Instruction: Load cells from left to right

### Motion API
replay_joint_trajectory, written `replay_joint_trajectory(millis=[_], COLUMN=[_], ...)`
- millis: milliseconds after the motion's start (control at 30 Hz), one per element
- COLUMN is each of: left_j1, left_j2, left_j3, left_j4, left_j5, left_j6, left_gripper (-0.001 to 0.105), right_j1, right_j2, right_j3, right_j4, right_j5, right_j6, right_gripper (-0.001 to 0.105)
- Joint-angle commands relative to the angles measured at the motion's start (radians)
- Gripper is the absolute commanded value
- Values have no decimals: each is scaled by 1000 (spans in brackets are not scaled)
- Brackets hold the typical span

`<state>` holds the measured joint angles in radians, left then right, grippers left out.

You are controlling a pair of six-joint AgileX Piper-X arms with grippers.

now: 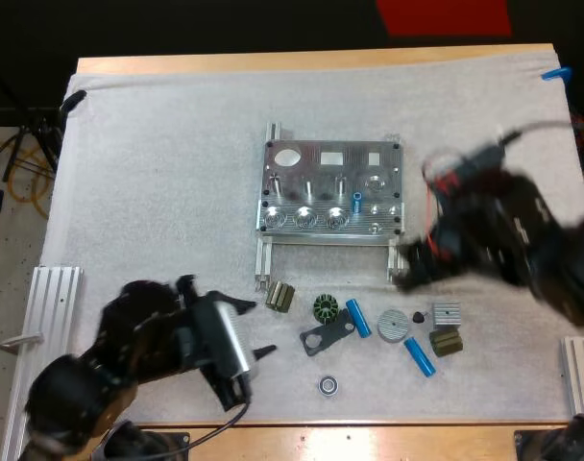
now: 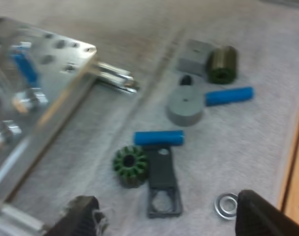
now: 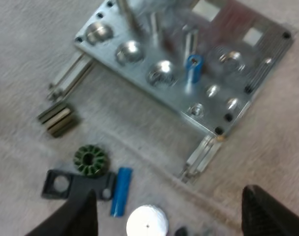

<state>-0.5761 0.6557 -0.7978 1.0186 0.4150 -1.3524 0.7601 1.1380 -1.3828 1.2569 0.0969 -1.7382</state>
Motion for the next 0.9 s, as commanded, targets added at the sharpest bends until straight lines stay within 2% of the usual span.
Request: replay_joint_trajectory(millis=[0, 200, 300, 400, 533, 600, 633, 700, 867], left_j1=[-29, -127, -168, -204, -245, -277, -283, -303, -311], left_j2=[45, 230, 324, 413, 512, 577, 593, 654, 773], left_j3=[-23, -115, -158, -186, -212, -215, -215, -215, -215], left_j4=[-15, -25, -56, -88, -131, -181, -195, -247, -344], left_j5=[-36, -166, -226, -267, -338, -431, -450, -501, -571], left_j6=[10, 135, 193, 260, 373, 478, 496, 587, 677], left_gripper=[58, 58, 58, 58, 58, 58, 58, 58, 54], right_j1=[42, 179, 252, 318, 382, 421, 427, 460, 499], right_j2=[-61, -254, -339, -416, -495, -535, -544, -574, -595], right_j3=[51, 224, 294, 345, 401, 440, 445, 477, 508], right_j4=[-12, -12, -12, -12, -12, -12, -12, -12, -10], right_j5=[31, 125, 188, 253, 286, 301, 312, 337, 353], right_j6=[65, 228, 332, 395, 435, 466, 481, 515, 550], right_gripper=[61, 61, 61, 61, 61, 61, 61, 61, 61])
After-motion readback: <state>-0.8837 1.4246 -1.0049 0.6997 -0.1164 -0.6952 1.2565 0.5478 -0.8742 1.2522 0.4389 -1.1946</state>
